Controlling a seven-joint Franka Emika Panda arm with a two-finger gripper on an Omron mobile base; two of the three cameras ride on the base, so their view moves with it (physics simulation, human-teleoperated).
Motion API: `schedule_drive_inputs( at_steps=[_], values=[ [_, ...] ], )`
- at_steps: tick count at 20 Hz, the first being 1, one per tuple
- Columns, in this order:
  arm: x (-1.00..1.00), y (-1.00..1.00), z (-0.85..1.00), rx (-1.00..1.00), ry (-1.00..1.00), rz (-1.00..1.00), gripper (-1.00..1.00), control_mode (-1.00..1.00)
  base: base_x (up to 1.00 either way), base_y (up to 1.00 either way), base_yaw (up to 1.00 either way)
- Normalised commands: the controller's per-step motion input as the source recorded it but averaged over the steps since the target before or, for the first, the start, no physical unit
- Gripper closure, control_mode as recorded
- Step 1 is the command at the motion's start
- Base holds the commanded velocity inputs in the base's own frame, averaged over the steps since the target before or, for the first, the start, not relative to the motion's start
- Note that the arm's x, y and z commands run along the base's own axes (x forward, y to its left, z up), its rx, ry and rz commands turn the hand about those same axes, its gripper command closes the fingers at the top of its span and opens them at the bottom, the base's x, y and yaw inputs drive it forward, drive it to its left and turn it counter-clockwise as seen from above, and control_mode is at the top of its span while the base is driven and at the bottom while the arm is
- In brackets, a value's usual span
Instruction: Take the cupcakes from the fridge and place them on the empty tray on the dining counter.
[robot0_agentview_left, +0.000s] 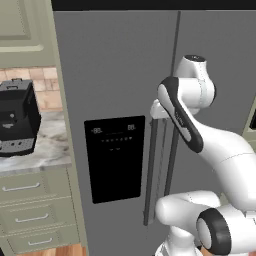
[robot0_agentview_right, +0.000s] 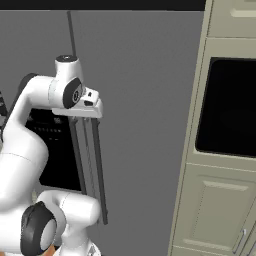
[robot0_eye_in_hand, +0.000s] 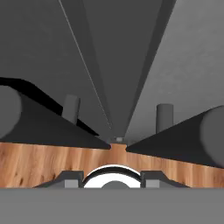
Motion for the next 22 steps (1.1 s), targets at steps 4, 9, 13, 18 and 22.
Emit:
schedule_drive_inputs(
  at_steps=[4, 9, 13, 18, 22],
  values=[
    [-0.33, 0.0, 0.0, 0.0, -0.1, 0.0, -1.0, -1.0, 0.0, 0.0, 0.0],
    [-0.65, -0.04, -0.11, 0.0, -0.33, 0.0, -1.0, -1.0, 0.0, 0.0, 0.0],
    [-0.58, -0.16, -0.3, 0.01, -0.22, 0.0, -1.0, -1.0, 0.0, 0.0, 0.0],
    [-0.38, -0.27, -0.29, 0.04, -0.1, 0.0, -1.0, -1.0, 0.0, 0.0, 0.0],
    [-0.08, -0.22, -0.14, 0.03, -0.03, 0.0, -1.0, -1.0, 0.0, 0.0, 0.0]
  ],
)
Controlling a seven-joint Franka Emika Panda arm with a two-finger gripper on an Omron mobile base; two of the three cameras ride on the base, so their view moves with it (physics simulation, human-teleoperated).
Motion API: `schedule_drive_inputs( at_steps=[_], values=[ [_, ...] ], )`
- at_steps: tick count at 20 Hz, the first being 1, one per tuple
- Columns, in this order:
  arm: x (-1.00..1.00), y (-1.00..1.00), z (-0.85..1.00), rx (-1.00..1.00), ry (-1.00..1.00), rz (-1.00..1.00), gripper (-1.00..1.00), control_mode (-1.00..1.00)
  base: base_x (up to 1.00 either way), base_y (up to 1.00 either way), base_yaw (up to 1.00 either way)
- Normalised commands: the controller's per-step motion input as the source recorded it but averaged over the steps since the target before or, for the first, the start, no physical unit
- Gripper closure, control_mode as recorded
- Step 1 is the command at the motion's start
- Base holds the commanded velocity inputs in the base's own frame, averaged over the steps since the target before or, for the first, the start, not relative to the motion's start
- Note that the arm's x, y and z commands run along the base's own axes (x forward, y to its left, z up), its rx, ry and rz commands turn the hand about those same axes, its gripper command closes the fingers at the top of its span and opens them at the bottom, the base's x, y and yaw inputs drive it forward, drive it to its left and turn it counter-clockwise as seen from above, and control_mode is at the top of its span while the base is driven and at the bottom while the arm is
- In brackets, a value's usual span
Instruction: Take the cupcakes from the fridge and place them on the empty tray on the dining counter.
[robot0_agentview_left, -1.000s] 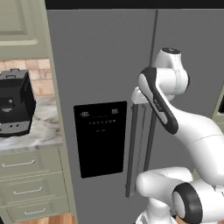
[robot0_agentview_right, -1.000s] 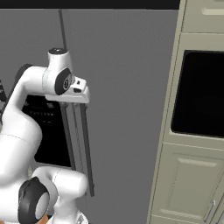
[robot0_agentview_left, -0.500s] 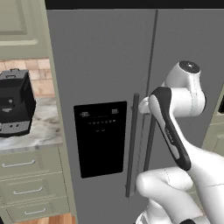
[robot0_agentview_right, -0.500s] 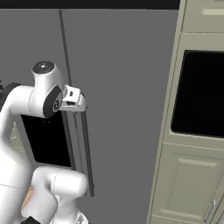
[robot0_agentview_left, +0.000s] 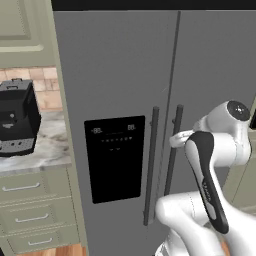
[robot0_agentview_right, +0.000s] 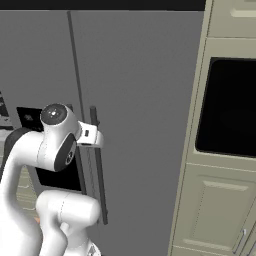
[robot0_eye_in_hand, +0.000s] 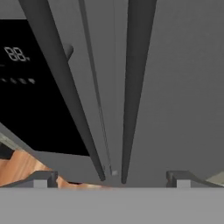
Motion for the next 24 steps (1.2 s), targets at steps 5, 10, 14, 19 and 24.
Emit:
schedule_drive_inputs(
  at_steps=[5, 10, 14, 19, 24],
  values=[
    [0.0, -0.01, -0.04, 0.0, -0.04, 0.0, -1.0, 1.0, 0.0, 0.0, 0.0],
    [0.0, 0.0, 0.0, 0.0, 0.0, 0.0, -1.0, 1.0, 0.0, 0.0, 0.0],
    [0.0, 0.0, 0.0, 0.0, 0.0, 0.0, -1.0, 1.0, -0.18, 0.0, 0.0],
    [0.0, 0.0, 0.0, 0.0, 0.0, 0.0, -1.0, 1.0, -0.53, 0.0, 0.0],
    [0.0, 0.0, 0.0, 0.0, 0.0, 0.0, -1.0, 1.0, -0.54, 0.0, 0.0]
  ],
)
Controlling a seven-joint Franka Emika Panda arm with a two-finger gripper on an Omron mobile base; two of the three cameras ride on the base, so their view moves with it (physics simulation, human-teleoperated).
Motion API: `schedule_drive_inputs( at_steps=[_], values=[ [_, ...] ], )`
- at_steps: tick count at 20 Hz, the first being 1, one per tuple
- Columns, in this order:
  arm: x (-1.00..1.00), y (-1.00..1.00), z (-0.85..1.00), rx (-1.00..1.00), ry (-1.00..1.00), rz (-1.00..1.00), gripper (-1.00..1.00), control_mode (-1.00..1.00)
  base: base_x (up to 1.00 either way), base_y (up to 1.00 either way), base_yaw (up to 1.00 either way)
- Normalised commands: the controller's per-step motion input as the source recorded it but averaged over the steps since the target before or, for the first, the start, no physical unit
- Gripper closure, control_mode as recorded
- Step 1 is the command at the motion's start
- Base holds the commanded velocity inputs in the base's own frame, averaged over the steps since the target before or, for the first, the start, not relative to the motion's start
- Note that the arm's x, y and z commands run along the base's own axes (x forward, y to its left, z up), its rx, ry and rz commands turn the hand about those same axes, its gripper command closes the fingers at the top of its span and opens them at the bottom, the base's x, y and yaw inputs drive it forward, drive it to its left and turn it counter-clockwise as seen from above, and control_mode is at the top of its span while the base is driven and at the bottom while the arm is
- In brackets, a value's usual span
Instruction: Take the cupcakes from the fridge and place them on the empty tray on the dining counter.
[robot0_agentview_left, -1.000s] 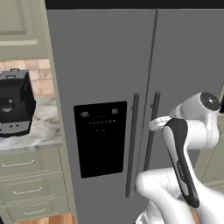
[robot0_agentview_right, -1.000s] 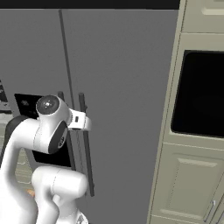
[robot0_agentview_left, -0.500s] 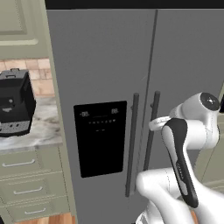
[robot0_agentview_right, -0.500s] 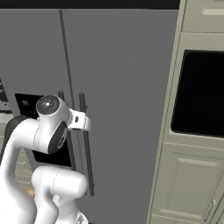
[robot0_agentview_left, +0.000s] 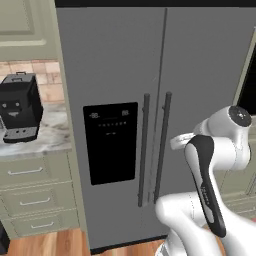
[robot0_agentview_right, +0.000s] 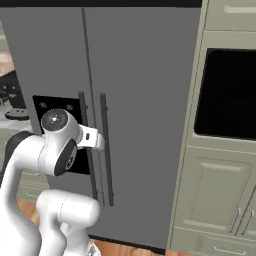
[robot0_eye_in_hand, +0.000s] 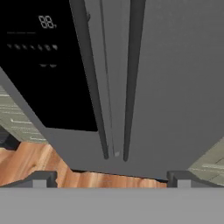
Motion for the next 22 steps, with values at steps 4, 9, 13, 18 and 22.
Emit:
schedule_drive_inputs(
  at_steps=[4, 9, 13, 18, 22],
  values=[
    [0.0, 0.0, 0.0, 0.0, 0.0, 0.0, -1.0, 1.0, -0.5, 0.0, 0.0],
    [0.0, 0.0, 0.0, 0.0, 0.0, 0.0, -1.0, 1.0, -0.46, 0.0, 0.0],
    [0.0, 0.0, 0.0, 0.0, 0.0, 0.0, -1.0, 1.0, -0.44, 0.0, 0.0],
    [0.0, 0.0, 0.0, 0.0, 0.0, 0.0, -1.0, 1.0, -0.35, 0.0, 0.0],
    [0.23, 0.0, -0.08, 0.0, -0.04, -0.01, -1.0, -1.0, 0.0, 0.0, 0.0]
  ],
)
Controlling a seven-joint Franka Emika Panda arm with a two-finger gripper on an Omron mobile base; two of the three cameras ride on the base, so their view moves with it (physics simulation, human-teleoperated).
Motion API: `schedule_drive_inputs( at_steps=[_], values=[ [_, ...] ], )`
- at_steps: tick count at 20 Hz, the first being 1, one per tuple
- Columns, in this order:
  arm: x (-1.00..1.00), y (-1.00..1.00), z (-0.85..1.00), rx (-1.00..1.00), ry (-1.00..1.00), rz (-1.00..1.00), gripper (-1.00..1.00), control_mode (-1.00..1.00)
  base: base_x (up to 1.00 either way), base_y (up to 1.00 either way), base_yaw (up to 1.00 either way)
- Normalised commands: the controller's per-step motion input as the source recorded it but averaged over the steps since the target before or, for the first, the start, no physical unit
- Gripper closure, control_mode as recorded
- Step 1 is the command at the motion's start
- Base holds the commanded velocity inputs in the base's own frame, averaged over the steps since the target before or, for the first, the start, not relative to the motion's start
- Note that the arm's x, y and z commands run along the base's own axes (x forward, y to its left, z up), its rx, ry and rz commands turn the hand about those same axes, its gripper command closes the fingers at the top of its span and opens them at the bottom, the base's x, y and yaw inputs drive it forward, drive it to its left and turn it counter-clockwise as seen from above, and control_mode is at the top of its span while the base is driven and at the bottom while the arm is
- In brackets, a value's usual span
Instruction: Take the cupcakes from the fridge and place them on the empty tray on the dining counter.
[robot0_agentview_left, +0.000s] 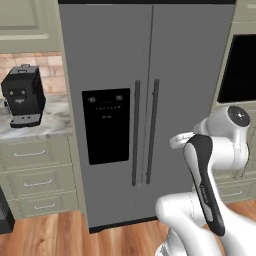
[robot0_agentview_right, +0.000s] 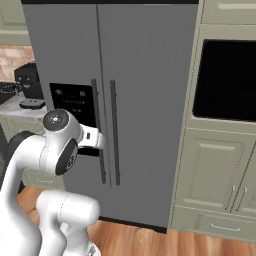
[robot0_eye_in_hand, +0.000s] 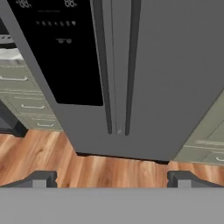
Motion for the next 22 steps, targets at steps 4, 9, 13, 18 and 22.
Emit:
schedule_drive_inputs(
  at_steps=[4, 9, 13, 18, 22],
  values=[
    [0.83, 0.0, -0.11, 0.03, -0.06, -0.04, -1.0, -1.0, 0.0, 0.0, 0.0],
    [0.94, 0.0, -0.09, 0.05, -0.03, -0.04, -1.0, -1.0, 0.0, 0.0, 0.0],
    [0.79, 0.0, 0.0, 0.04, -0.02, -0.03, -1.0, -1.0, 0.0, 0.0, 0.0],
    [0.8, 0.0, -0.03, 0.07, -0.05, -0.02, -1.0, -1.0, 0.0, 0.0, 0.0],
    [0.77, 0.0, -0.06, 0.05, -0.08, -0.02, -1.0, -1.0, 0.0, 0.0, 0.0]
  ],
)
